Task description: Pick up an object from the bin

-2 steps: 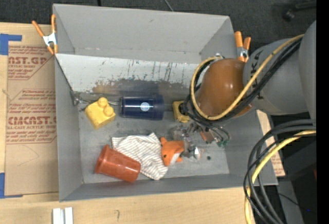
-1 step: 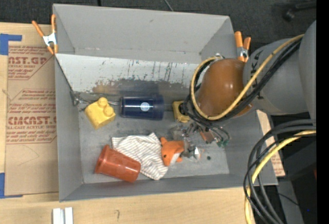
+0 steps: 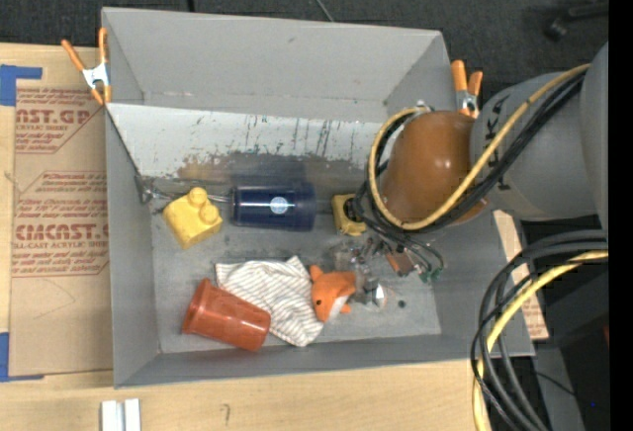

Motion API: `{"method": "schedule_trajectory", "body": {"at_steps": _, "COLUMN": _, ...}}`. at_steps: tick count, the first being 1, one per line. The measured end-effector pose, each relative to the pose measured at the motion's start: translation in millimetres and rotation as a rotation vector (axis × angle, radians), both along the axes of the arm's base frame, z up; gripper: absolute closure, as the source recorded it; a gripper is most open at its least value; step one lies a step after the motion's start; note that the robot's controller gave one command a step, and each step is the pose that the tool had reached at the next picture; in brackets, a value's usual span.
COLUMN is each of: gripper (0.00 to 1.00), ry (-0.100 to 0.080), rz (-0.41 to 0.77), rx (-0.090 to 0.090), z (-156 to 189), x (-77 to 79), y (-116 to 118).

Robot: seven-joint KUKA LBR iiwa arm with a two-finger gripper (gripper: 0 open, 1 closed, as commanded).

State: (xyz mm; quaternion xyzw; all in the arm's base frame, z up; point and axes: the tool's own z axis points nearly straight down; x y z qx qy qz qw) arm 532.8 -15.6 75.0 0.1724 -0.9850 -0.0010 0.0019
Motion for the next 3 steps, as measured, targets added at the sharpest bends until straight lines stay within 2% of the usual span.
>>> {"method": "schedule_trajectory", "body": {"at_steps": 3, "gripper": 1.00, "ry": -0.002, "rz": 0.001, "rx": 0.000, "z": 54.9, "x": 0.0, "y": 0.6}}
